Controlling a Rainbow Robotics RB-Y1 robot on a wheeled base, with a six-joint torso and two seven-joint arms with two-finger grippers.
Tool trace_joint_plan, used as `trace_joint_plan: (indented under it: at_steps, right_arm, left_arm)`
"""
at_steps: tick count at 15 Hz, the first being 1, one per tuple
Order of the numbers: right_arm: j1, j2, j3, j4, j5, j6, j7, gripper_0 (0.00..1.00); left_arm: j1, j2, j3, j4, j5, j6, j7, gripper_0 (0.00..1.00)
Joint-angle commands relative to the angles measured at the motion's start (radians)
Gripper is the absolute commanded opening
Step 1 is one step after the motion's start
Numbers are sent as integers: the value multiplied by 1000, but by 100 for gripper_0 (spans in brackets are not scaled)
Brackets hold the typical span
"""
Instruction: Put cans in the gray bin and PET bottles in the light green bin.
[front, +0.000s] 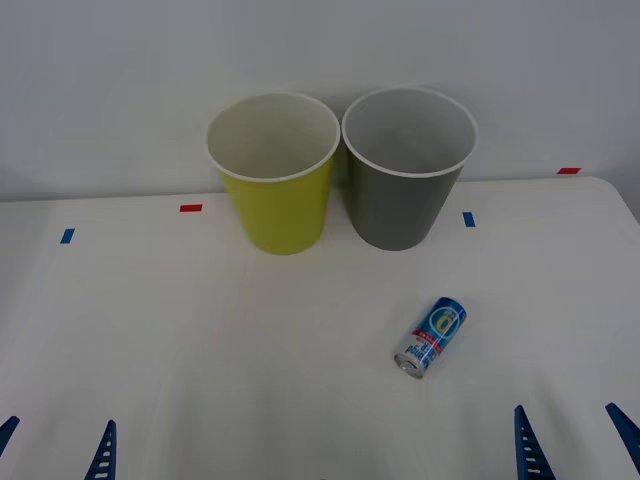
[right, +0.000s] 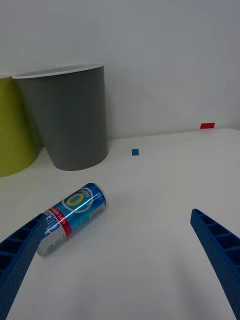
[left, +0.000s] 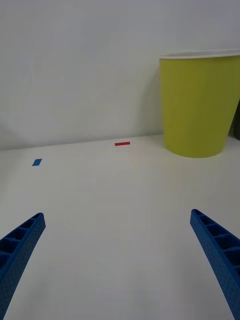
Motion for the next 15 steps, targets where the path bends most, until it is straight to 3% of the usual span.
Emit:
trace_joint_plan:
  at_steps: [1,15]
  right_arm:
    - [0,0,0,0,0,0,0,100]
    - [0,0,0,0,0,0,0,100]
  left_arm:
    - [0,0,0,0,0,0,0,100]
    - [0,0,0,0,0,0,0,100]
